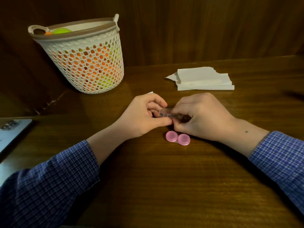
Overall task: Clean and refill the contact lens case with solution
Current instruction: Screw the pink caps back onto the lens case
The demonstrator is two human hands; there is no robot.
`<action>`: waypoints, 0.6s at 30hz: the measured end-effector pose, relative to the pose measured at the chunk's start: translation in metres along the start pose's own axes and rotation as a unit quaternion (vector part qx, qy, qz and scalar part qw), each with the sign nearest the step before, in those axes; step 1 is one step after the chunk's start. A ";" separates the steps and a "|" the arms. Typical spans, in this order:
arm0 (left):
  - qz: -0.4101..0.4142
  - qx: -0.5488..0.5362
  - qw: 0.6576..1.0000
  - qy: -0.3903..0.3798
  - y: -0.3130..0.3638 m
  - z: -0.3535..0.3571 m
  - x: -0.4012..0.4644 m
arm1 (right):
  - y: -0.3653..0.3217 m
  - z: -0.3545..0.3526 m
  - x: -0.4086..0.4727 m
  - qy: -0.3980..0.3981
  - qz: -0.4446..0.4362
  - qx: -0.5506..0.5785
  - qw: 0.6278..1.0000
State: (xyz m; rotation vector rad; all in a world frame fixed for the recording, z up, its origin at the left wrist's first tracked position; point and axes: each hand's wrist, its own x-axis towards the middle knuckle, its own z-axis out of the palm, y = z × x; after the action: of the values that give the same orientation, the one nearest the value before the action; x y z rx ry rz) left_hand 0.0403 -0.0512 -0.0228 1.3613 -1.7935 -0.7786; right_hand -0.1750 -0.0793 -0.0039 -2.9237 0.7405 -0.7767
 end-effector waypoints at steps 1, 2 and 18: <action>-0.004 -0.001 1.000 -0.001 0.000 0.000 0.000 | 0.000 0.000 0.000 0.000 0.000 -0.001 1.000; -0.008 -0.002 1.000 -0.002 0.000 0.000 0.000 | 0.000 0.000 0.001 -0.001 0.000 -0.002 1.000; -0.035 -0.002 0.999 -0.017 0.000 0.000 0.003 | 0.002 -0.003 0.005 0.065 0.035 0.020 0.997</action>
State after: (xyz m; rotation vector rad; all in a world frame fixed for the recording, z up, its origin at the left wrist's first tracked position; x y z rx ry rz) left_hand 0.0395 -0.0538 -0.0226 1.4228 -1.7773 -0.8454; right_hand -0.1738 -0.0826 0.0008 -2.8170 0.8210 -0.9701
